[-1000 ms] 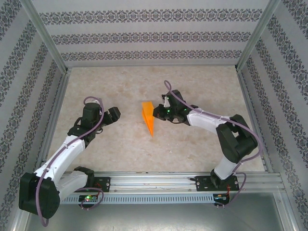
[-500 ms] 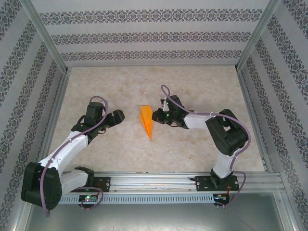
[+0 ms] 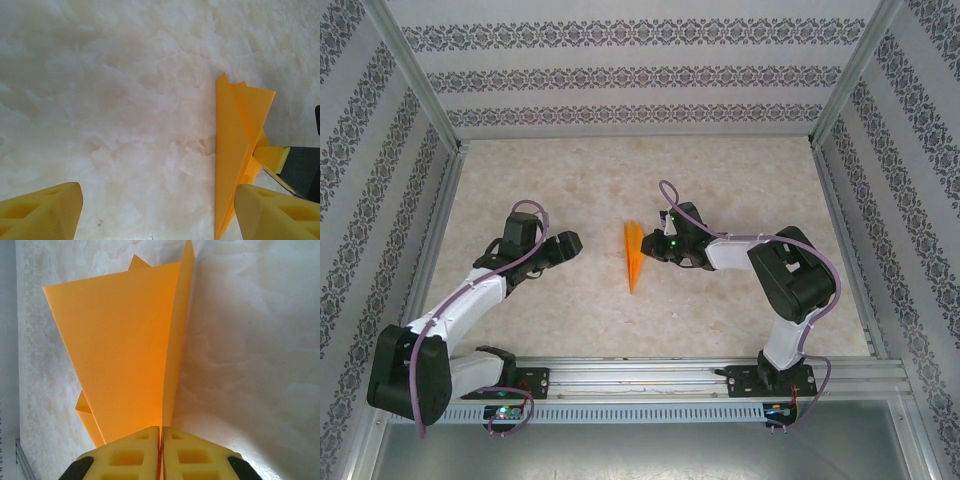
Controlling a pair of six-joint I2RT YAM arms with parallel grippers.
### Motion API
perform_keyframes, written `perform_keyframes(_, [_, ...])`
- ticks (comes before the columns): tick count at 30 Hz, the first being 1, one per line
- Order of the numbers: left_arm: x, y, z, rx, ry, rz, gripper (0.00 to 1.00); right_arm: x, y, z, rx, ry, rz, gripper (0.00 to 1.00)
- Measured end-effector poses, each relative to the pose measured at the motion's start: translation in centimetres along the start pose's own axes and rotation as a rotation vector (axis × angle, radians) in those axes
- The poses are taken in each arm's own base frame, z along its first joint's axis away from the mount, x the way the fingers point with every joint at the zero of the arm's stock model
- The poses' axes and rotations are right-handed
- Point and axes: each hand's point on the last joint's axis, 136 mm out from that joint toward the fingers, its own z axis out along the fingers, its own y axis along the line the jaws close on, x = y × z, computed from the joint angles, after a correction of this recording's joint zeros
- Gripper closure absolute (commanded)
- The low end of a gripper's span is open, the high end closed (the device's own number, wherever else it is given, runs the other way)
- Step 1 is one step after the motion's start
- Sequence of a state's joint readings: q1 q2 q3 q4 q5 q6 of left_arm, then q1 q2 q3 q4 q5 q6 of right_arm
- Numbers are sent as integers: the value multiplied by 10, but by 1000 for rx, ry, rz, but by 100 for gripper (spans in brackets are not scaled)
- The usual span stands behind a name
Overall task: Fold a paper plane with a square sheet of paper (fold left side to right side)
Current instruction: Turn over the paper plane at the center of the table.
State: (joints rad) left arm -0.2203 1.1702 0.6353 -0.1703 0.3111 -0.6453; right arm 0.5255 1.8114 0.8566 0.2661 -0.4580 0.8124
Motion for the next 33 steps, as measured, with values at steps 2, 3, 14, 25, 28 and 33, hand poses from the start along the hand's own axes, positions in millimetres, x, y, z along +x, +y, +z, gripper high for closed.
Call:
perform_keyframes(2, [0, 0, 0, 2, 2, 0, 21, 0, 0, 0, 1, 0, 0, 89])
perform_keyframes(3, [0, -1, 0, 3, 2, -2, 20, 0, 0, 0, 0, 0, 0, 88])
perform_keyframes(14, [0, -4, 3, 23, 7, -5, 20, 2, -2, 0, 10, 9, -3, 72])
perform_keyframes(25, [-1, -4, 3, 23, 5, -5, 19, 3, -9, -18, 108, -2, -19, 54])
perform_keyframes(28, [-3, -6, 2, 26, -1, -2, 18, -2, 2, -33, 137, -8, -38, 52])
perform_keyframes(33, [-11, -7, -1, 15, -33, 22, 16, -6, 35, -49, 175, 8, -78, 53])
